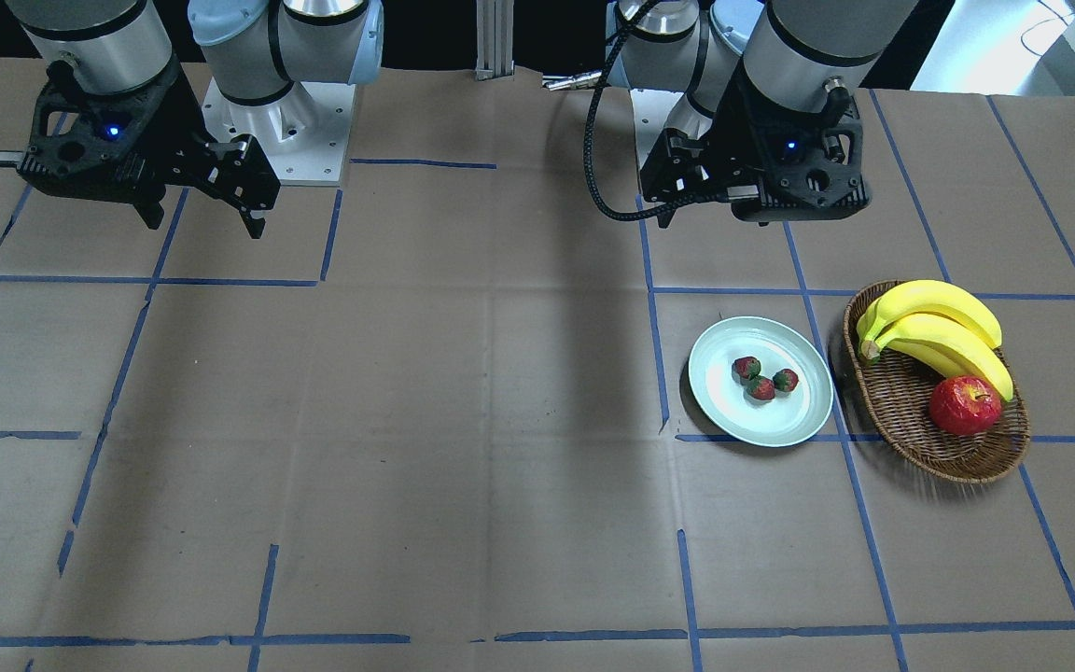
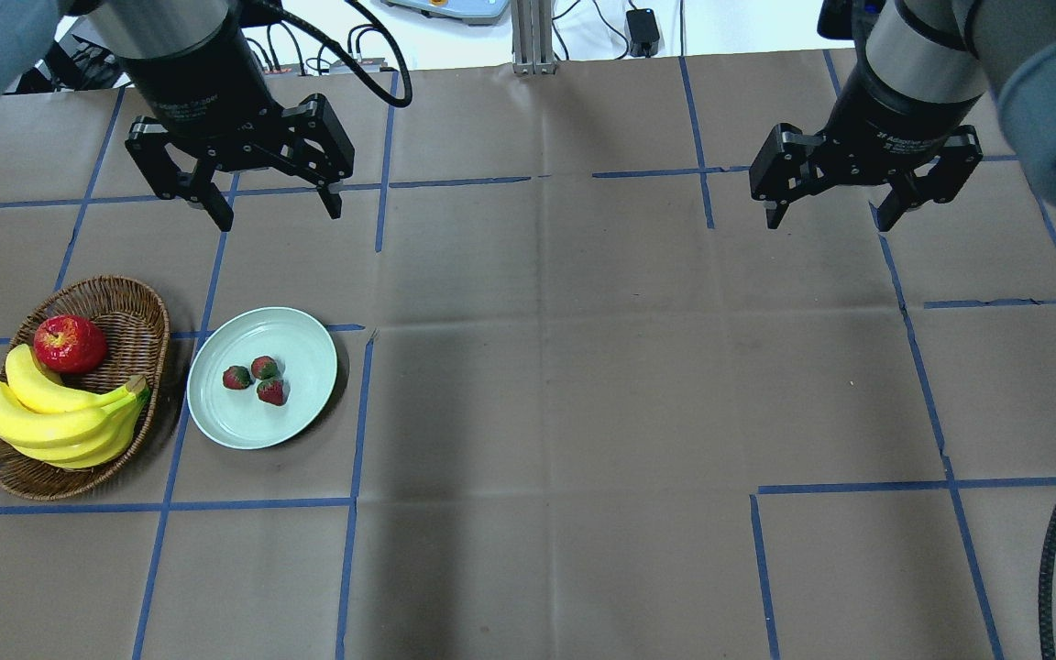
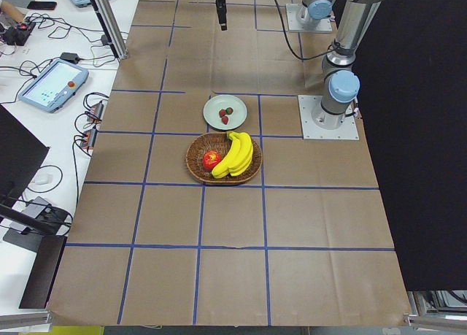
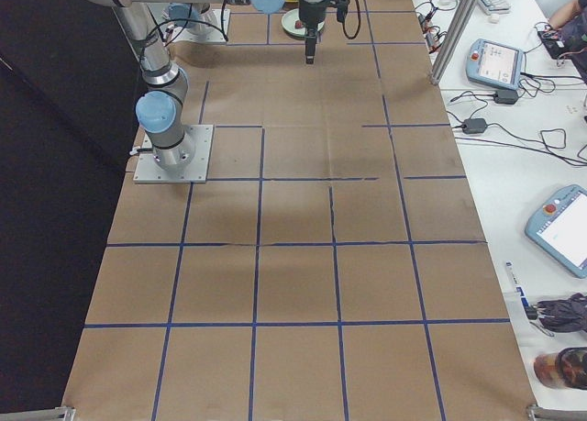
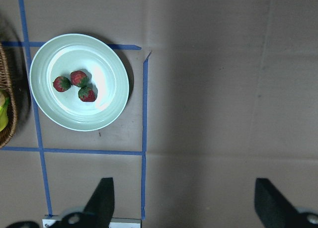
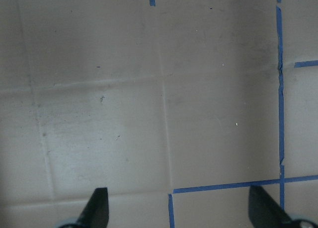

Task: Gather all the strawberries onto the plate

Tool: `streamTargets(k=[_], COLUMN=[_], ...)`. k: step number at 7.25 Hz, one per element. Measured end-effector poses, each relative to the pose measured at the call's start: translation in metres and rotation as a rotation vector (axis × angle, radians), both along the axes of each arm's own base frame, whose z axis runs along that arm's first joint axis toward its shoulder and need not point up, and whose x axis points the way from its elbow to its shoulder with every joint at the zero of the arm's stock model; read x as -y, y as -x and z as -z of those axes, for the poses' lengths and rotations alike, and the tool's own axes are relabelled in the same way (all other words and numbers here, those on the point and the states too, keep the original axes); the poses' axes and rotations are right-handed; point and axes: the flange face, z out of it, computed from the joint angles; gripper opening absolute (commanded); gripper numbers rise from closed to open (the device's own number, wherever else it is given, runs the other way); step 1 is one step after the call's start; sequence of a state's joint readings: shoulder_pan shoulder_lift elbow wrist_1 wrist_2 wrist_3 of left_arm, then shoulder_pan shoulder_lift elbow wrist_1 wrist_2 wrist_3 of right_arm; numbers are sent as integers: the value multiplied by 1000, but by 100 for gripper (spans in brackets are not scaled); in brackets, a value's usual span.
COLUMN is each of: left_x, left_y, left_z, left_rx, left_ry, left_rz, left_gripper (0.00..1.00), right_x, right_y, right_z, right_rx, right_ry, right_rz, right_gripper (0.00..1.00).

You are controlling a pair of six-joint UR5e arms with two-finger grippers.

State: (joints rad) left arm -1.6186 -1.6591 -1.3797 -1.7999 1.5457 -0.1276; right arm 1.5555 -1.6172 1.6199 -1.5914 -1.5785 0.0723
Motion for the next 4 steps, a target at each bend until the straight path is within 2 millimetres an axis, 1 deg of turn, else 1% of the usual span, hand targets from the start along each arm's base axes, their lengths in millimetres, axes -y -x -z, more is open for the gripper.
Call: streamTargets(k=[2,3,4], left_x=[1,-3,-13], left_y=[-6,-6,-6], left_z=[2,6,12], left_rx=[3,4,4], left_ry=[-6,-16,-28], left_rz=[-9,-9,-8], left_gripper=[99,99,99], right_x=[0,1,1], right_y=[0,0,0], right_z=[0,1,1], right_rx=[0,1,0], right_ry=[0,-1,-1], right_rz=[0,0,0], right_gripper=[100,100,100])
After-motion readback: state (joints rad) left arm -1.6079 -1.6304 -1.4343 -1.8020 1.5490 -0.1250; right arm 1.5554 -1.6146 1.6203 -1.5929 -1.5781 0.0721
